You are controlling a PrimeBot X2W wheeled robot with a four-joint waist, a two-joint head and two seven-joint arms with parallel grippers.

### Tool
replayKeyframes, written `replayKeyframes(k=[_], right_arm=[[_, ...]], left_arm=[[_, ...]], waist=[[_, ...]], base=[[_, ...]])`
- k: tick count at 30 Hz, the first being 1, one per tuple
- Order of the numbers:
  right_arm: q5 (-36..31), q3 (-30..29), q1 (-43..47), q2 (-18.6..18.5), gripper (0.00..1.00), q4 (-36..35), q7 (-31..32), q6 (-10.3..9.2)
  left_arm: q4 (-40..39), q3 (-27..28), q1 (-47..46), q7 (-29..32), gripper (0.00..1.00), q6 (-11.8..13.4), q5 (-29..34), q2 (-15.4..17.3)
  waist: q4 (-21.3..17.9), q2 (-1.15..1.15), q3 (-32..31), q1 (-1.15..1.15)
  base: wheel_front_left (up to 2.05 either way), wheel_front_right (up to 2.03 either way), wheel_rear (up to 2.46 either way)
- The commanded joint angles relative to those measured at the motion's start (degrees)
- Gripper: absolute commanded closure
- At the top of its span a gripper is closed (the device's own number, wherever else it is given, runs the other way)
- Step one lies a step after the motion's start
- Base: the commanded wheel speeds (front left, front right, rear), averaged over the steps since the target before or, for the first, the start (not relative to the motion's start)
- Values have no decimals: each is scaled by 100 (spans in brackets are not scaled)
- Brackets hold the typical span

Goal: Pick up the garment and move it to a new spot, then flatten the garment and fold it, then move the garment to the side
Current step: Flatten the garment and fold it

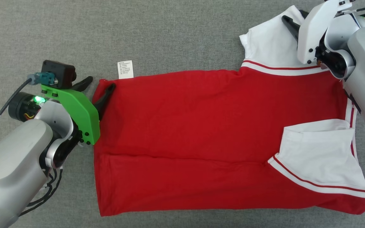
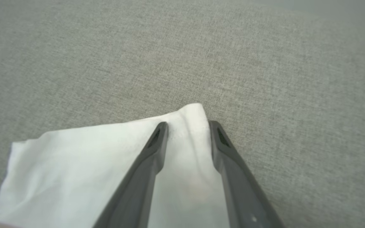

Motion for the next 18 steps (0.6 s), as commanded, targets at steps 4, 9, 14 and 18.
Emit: replayKeyframes(k=[4,9,14,18], right_arm=[[174,249,42,-63,100,13,-173,-4],[300,412,-94,-100,100,95,-621,-4],[421,548,-108,-111,100,255,-986,-5],[597,673,-35,-46,100,279,-1179,-5]], left_arm=[[-46,-13,90,16,100,57,-11,89],[-33,62,83,-96,100,121,15,137],[16,40,159,-84,100,98,-44,158],[98,38,209,-12,100,54,-126,208]], waist=[[-25,0,-43,0],[-9,0,-113,0],[-47,0,-299,0],[-135,0,-492,0]], base=[[0,0,0],[0,0,0],[0,0,0],[0,0,0]])
